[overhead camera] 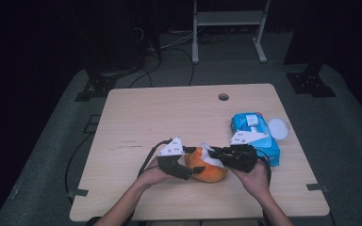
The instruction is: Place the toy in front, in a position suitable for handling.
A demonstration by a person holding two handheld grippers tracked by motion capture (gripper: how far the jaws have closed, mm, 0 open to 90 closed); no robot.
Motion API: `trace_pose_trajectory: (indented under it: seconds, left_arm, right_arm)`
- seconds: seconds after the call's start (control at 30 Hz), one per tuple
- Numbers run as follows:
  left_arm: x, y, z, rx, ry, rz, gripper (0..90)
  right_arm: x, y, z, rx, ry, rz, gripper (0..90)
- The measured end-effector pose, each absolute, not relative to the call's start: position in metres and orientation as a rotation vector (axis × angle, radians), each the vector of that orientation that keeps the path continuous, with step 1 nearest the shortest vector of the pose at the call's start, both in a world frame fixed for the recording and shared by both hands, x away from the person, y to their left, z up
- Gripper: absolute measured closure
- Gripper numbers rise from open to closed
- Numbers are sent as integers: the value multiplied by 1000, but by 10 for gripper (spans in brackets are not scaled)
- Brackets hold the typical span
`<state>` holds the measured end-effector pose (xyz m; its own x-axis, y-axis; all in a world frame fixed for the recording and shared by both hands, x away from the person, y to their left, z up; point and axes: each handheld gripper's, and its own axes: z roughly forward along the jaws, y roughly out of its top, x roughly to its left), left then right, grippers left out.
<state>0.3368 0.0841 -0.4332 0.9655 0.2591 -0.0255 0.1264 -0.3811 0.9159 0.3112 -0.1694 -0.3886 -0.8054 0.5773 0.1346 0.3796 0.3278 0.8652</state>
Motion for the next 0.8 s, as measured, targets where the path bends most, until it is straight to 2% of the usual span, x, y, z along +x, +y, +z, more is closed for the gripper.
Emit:
trace_pose_trajectory:
  seconds: [0.2, 0.57, 0.8]
  left_arm:
    - [339, 84, -432, 1960, 276, 142, 108]
    - [355, 83, -442, 1933, 293, 63, 81]
    - [368, 77, -462, 1909, 320, -118, 45]
  right_arm:
    - [311, -177, -396, 911, 2393, 1448, 802]
    - [302, -219, -404, 1022, 2343, 1449, 802]
    - [300, -232, -409, 1068, 2330, 1461, 801]
